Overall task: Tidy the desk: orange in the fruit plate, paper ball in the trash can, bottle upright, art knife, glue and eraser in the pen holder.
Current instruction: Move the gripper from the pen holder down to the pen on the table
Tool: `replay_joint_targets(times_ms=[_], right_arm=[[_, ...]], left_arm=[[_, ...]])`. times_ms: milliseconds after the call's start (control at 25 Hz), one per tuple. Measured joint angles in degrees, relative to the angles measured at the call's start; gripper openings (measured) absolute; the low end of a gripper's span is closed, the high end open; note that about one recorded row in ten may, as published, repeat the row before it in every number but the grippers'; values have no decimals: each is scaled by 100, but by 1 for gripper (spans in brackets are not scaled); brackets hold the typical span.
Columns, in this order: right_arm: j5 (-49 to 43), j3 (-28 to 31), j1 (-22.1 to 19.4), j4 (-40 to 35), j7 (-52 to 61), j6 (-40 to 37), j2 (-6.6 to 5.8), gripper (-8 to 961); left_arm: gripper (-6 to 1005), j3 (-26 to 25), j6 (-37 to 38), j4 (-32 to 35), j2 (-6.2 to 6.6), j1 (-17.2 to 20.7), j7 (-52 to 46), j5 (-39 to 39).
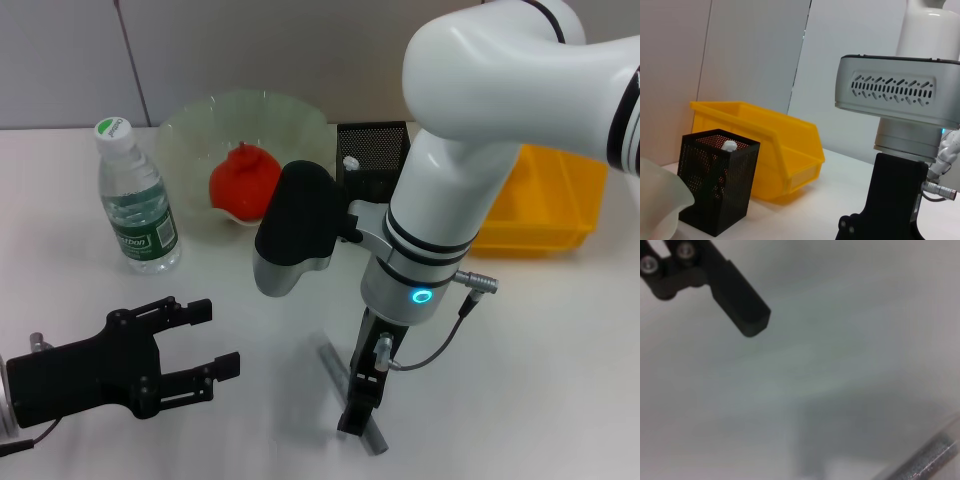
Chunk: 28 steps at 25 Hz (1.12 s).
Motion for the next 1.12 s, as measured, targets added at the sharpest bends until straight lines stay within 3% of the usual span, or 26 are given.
replay_joint_targets(times_ms=[1120], right_arm=[[34,-158,-12,-2,-11,144,0,818]], left_arm=[[793,2,11,-70,-18,-46,49,2]])
